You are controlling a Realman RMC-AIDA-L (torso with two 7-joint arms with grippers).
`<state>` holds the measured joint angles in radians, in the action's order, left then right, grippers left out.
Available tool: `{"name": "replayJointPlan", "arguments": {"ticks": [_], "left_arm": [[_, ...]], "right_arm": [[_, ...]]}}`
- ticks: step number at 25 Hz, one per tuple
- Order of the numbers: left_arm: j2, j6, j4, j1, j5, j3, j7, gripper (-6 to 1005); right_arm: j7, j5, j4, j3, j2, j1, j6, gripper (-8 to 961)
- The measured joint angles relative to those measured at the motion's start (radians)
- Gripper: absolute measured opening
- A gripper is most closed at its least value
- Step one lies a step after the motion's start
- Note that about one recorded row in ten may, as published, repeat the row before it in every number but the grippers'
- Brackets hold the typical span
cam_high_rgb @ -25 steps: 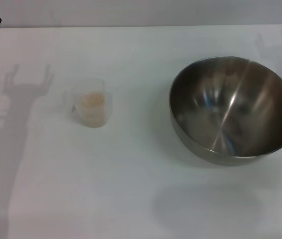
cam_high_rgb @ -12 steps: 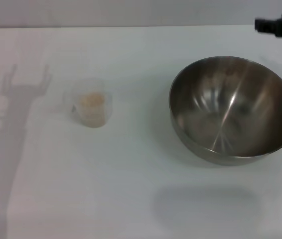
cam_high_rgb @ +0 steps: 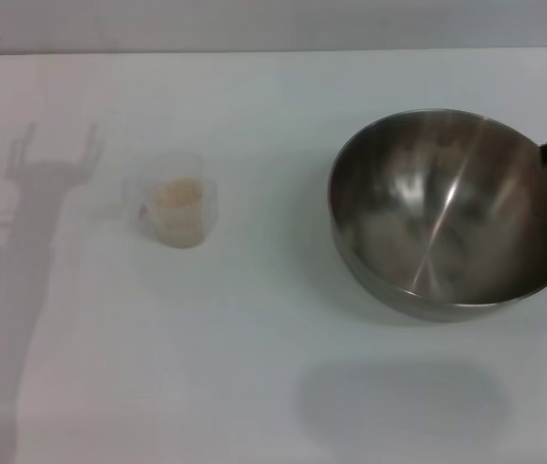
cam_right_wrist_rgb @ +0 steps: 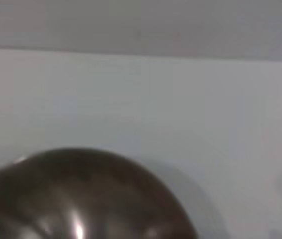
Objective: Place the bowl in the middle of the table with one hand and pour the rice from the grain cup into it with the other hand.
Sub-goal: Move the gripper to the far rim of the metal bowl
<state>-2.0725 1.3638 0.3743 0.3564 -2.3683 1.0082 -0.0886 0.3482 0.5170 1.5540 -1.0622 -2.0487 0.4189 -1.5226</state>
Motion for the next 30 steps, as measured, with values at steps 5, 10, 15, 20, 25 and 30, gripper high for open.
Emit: {"name": "replayJointPlan", "arguments": {"ticks": [5,10,15,20,25,30], "left_arm": [[0.0,0.0,0.0,0.002,0.0,0.001,0.002,818],[0.002,0.0,0.0,0.005,0.0,0.001,0.004,817],[0.002,0.001,-0.001,0.006,0.0,0.014,0.004,816],[0.002,0.001,-0.003,0.006,0.0,0.014,0.004,816],[0.002,0.002,-0.004,0.006,0.0,0.025,0.001,815],[0.002,0.002,-0.008,0.006,0.0,0.026,-0.002,814]], "right_arm": [[0.024,0.0,-0.032,0.001,-0.011,0.001,-0.013,656],[0.032,0.001,-0.078,-0.003,-0.014,0.004,-0.01,654],[0.048,-0.004,-0.147,0.001,-0.016,0.026,0.001,593],[0.064,-0.008,-0.165,-0.013,-0.017,0.033,0.004,447],[0.068,-0.01,-0.182,-0.016,-0.017,0.042,0.005,258],[0.07,-0.011,-0.183,-0.016,-0.018,0.043,0.024,102]]}}
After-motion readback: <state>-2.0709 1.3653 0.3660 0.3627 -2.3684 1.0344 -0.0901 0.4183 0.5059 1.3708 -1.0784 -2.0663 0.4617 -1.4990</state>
